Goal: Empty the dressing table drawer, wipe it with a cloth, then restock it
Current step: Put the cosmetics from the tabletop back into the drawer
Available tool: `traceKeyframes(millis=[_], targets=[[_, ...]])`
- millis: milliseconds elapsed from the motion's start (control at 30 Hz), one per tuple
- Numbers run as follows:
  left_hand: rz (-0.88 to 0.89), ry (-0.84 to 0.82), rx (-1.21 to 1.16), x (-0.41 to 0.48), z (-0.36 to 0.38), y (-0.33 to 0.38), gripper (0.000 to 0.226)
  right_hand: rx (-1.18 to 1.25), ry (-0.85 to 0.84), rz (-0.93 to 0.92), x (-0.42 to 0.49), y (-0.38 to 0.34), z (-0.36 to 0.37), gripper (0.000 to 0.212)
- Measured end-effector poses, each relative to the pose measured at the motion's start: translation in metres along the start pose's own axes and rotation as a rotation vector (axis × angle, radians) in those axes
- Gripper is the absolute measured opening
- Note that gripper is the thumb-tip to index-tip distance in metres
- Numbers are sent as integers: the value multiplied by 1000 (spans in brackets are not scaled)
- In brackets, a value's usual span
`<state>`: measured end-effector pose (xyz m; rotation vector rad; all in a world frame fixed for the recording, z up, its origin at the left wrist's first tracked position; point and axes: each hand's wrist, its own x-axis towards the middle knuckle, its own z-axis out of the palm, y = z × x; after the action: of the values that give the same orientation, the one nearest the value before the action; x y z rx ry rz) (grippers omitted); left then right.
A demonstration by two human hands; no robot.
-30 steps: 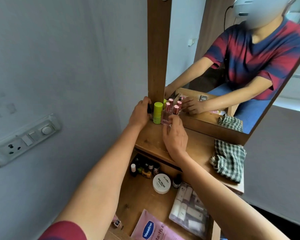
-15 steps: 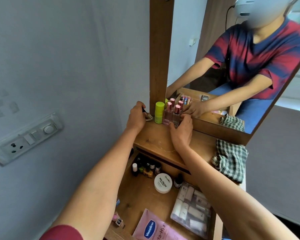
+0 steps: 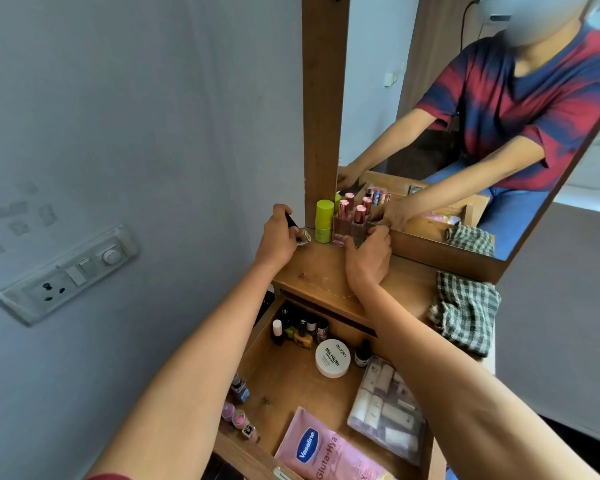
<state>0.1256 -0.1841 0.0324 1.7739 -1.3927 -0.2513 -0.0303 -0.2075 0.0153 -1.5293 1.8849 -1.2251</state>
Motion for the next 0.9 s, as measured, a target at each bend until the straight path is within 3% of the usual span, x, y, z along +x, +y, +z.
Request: traceKeyframes(millis=[367,567,800,900], targets=[[30,-33,29,-12,-2,9,28,-17,0,10,-1,2,-2,52],[52,-67,29,-23,-17,15,26,48,-9,5,-8,6,-12,34],[140,-118,5,-65,-52,35,22,275,-61,-91,-46,19,-44,32],[191,-147,52,-91,-67,39,21,300,-69,-175,-71,24,-59,20]])
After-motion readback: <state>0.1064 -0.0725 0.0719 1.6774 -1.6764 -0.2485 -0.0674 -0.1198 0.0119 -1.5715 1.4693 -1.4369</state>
